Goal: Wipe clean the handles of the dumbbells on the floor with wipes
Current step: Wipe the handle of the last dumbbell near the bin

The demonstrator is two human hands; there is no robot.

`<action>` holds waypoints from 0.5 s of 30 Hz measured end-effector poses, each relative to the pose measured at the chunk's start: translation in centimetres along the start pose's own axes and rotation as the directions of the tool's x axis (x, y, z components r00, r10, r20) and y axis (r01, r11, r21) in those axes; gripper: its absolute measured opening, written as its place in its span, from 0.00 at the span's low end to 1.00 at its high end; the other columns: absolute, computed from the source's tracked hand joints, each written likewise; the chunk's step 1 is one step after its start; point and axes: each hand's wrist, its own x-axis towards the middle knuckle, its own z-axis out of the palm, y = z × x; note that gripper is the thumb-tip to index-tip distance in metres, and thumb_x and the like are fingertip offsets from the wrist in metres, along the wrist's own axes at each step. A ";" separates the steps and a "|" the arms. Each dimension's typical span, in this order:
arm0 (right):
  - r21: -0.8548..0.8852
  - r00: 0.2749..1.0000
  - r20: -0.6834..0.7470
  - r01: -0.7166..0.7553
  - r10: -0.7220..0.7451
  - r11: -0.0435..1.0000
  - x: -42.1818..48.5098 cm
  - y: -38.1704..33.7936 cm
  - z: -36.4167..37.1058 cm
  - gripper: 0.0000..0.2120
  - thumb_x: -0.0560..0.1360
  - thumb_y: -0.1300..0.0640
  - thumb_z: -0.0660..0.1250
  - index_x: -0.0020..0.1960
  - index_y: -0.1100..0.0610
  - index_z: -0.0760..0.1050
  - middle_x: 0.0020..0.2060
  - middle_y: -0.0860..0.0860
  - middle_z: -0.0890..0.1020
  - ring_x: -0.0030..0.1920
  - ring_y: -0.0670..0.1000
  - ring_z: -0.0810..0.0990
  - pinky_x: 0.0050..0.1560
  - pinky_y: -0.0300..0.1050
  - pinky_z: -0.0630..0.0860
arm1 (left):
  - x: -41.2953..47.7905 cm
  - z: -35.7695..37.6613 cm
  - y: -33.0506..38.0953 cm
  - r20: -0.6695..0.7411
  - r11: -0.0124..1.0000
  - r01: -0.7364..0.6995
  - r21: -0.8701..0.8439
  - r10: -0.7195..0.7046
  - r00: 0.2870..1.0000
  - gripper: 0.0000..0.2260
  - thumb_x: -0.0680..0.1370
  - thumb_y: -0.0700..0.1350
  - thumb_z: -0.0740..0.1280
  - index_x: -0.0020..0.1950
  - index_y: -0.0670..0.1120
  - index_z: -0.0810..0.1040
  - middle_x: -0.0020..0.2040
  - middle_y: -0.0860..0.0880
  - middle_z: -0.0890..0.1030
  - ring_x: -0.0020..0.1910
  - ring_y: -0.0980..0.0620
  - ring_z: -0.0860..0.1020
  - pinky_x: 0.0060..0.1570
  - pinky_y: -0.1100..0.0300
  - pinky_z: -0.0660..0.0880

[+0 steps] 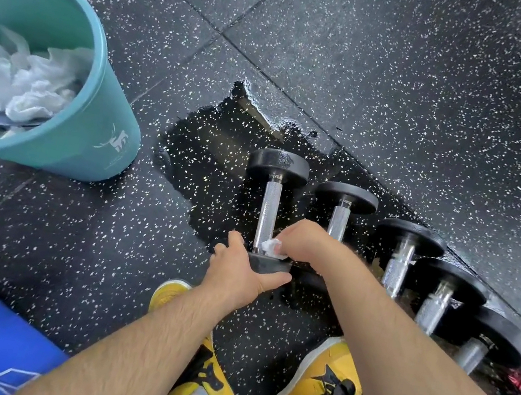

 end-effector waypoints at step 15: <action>-0.453 0.998 0.056 0.013 0.015 0.891 -1.7 -3.4 -1.1 0.17 0.82 0.56 0.60 0.36 0.58 0.72 0.34 0.51 0.75 0.32 0.49 0.72 0.36 0.41 0.69 | -0.4 -0.5 0.3 0.000 1.000 -0.018 -0.026 0.018 1.000 0.40 0.63 0.69 0.79 0.58 0.54 0.57 0.60 0.48 0.67 0.61 0.47 0.70 0.61 0.47 0.75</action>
